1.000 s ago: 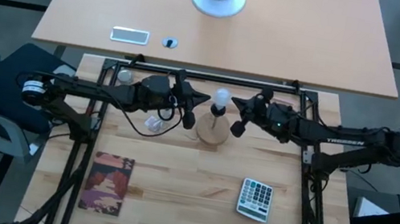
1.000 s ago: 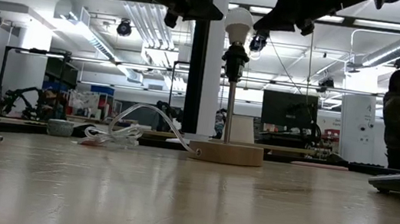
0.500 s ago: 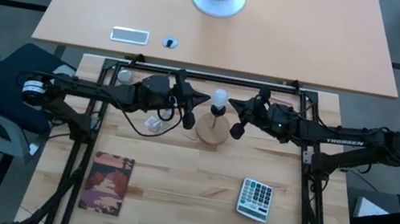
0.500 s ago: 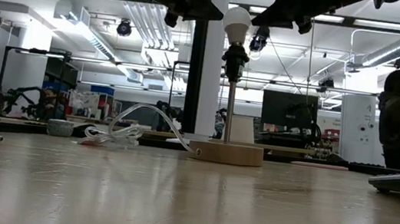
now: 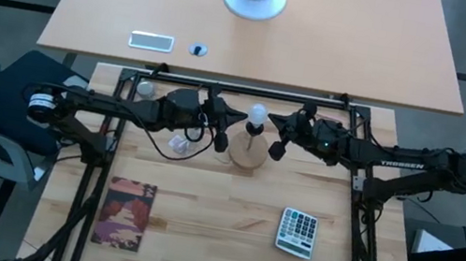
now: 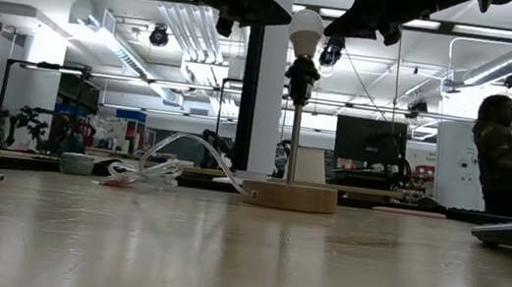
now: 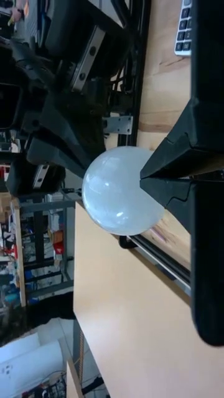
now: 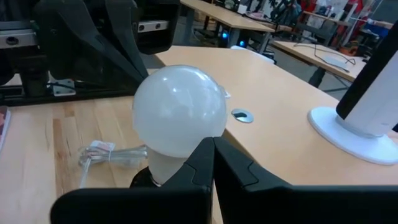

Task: Screw lightbulb
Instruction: Insert the lightbulb into the lamp

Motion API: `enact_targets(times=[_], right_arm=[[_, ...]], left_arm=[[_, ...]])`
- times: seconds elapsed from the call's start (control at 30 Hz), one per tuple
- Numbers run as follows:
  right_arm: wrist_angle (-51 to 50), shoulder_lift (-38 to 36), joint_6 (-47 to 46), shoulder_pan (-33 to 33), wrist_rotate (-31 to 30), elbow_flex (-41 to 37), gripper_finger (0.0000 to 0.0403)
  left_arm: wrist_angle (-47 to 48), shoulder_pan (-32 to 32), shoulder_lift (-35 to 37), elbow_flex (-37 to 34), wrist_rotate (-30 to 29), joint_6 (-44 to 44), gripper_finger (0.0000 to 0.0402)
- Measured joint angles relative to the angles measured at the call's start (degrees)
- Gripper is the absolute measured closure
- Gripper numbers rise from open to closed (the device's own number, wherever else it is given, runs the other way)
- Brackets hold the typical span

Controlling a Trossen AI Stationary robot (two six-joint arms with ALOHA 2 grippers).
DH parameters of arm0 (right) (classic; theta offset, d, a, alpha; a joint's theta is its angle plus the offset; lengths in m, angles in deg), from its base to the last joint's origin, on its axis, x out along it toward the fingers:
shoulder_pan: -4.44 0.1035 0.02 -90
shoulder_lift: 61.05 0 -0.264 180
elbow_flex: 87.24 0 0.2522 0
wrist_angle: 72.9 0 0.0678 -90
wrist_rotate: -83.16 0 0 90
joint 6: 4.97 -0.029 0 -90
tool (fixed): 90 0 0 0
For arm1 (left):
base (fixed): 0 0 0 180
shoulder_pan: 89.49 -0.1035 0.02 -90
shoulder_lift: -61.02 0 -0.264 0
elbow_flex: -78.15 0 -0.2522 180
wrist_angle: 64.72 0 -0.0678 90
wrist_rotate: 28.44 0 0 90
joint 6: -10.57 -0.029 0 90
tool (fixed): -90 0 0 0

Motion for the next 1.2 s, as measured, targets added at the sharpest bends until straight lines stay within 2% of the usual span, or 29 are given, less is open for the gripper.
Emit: enact_targets(times=[0.37,0.53,0.9,1.07,1.2], right_arm=[[-0.66,-0.04,0.26,1.44,0.38,0.0,0.0403],[-0.48,-0.07,-0.74,2.72,1.89,0.0,0.0403],[-3.0,-2.33,-1.97,2.75,-0.53,0.0,0.0403],[-3.96,-2.77,-2.1,2.69,-1.09,0.0,0.0403],[-3.9,-2.69,-2.08,2.43,-3.34,0.0,0.0403]], left_arm=[[-0.01,-0.2,-0.09,0.0,-0.32,0.38,0.0401],[-0.07,-0.32,-0.22,0.0,-3.64,0.41,0.0401],[4.34,-0.15,2.46,0.0,-3.06,0.98,0.0401],[4.65,-0.02,2.78,0.0,2.98,1.13,0.0401],[3.68,-0.01,2.22,0.0,3.56,1.25,0.0401]])
